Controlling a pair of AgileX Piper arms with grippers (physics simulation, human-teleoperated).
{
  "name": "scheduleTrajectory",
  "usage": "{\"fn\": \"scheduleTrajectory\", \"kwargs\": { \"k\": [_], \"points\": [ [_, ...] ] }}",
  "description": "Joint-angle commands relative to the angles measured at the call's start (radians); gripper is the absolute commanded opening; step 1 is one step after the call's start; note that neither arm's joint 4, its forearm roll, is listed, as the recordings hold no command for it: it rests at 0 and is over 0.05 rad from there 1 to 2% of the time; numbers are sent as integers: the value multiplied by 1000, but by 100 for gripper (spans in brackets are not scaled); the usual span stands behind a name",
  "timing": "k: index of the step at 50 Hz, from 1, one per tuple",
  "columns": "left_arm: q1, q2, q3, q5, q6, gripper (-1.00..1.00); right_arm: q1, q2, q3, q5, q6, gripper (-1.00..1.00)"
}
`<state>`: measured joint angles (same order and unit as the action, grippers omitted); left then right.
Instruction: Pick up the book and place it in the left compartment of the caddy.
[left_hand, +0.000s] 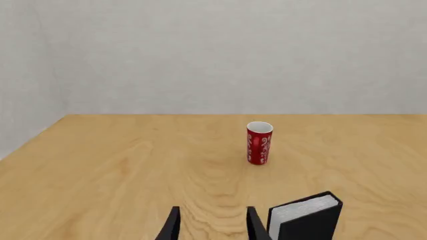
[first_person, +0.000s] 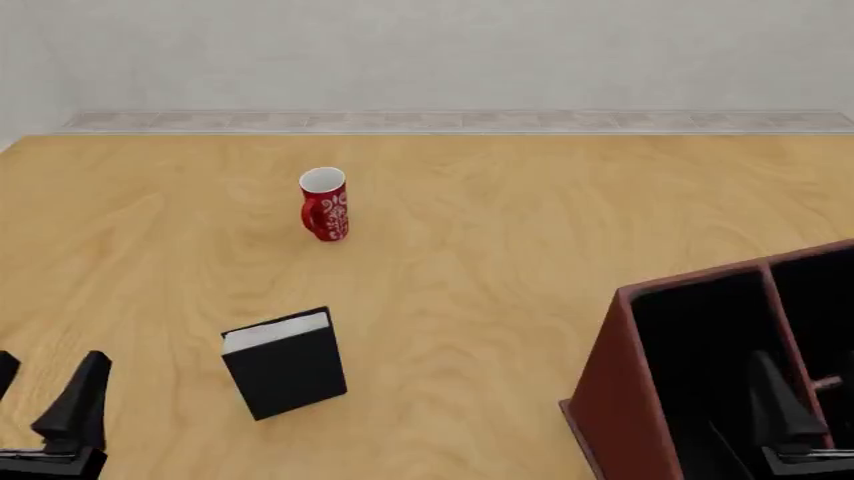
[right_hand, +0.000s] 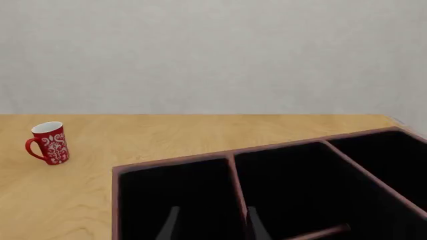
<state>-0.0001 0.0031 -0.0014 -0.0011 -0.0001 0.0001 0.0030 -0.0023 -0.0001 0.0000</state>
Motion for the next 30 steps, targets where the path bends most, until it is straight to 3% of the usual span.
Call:
{"fn": "scheduleTrajectory", "kwargs": {
  "k": [1,20,25,26,27,29,30],
  "points": [
    [0,5,-2,-3,0,100,0,6,-1,-4,0,100],
    [0,7,-2,-3,0,100,1,3,0,-2,-3,100],
    [0,3,-2,-3,2,100,11,2,-1,-3,33,100],
    [0,4,-3,-5,3,100,28,1,-25,-16,54,100],
    [0,10,-1,-7,0,100,43,6,-57,14,21,100],
    [0,7,-1,-6,1,100,50,27,-102,34,36,100],
    [0,3,-2,-6,3,100,79,61,-129,31,4,100]
  ]
}}
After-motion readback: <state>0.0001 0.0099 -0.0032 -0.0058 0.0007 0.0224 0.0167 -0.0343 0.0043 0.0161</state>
